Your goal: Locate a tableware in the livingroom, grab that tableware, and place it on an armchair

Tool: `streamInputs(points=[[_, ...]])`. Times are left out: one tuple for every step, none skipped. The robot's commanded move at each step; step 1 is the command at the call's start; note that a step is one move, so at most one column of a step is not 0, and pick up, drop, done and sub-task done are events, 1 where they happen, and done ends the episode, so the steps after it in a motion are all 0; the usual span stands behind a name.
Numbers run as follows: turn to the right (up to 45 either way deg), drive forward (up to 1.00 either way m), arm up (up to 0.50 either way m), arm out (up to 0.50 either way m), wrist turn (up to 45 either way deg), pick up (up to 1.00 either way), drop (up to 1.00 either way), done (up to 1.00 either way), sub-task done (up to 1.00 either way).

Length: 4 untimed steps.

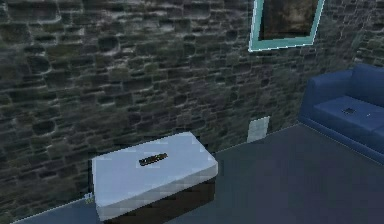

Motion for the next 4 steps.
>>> streamInputs(points=[[0.0, 0.0, 0.0, 0.0, -45.0, 0.0, 0.0, 0.0, 0.0], [0.0, 0.0, 0.0, 0.0, -45.0, 0.0, 0.0, 0.0, 0.0], [0.0, 0.0, 0.0, 0.0, -9.0, 0.0, 0.0, 0.0, 0.0], [0.0, 0.0, 0.0, -0.34, 0.0, 0.0, 0.0, 0.0, 0.0]])
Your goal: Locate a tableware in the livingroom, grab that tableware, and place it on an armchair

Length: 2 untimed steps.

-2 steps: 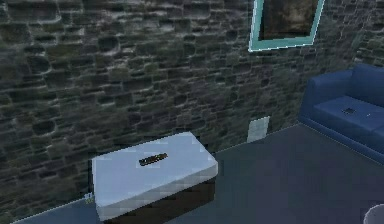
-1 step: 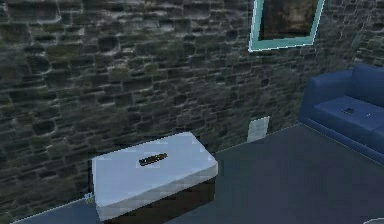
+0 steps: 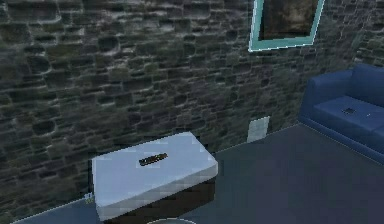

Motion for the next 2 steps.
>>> streamInputs(points=[[-45.0, 0.0, 0.0, 0.0, 0.0, 0.0, 0.0, 0.0, 0.0], [-15.0, 0.0, 0.0, 0.0, 0.0, 0.0, 0.0, 0.0, 0.0]])
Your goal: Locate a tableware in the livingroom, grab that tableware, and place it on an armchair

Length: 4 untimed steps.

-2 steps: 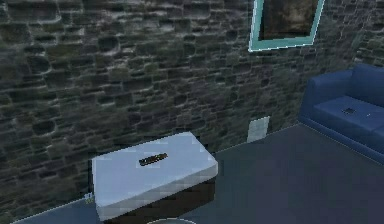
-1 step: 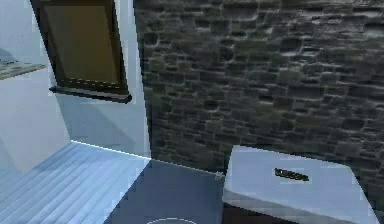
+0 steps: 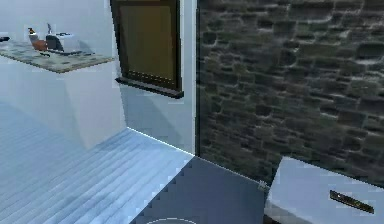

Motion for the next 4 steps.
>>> streamInputs(points=[[0.0, 0.1, 0.0, 0.0, 0.0, 0.0, 0.0, 0.0, 0.0], [-45.0, 0.0, 0.0, 0.0, 0.0, 0.0, 0.0, 0.0, 0.0], [-42.0, 0.0, 0.0, 0.0, 0.0, 0.0, 0.0, 0.0, 0.0], [0.0, 0.25, 0.0, 0.0, 0.0, 0.0, 0.0, 0.0, 0.0]])
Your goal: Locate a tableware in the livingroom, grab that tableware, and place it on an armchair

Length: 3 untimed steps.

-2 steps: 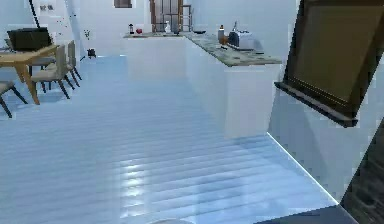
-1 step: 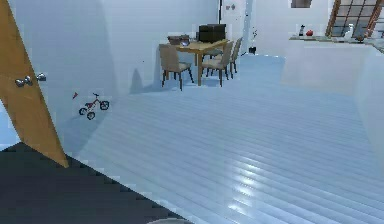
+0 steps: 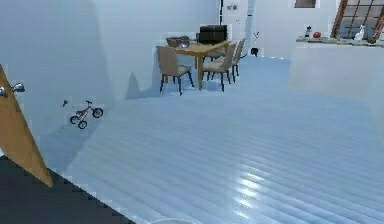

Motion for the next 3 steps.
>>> streamInputs(points=[[-45.0, 0.0, 0.0, 0.0, 0.0, 0.0, 0.0, 0.0, 0.0], [-12.0, 0.0, 0.0, 0.0, 0.0, 0.0, 0.0, 0.0, 0.0], [0.0, 1.0, 0.0, 0.0, 0.0, 0.0, 0.0, 0.0, 0.0]])
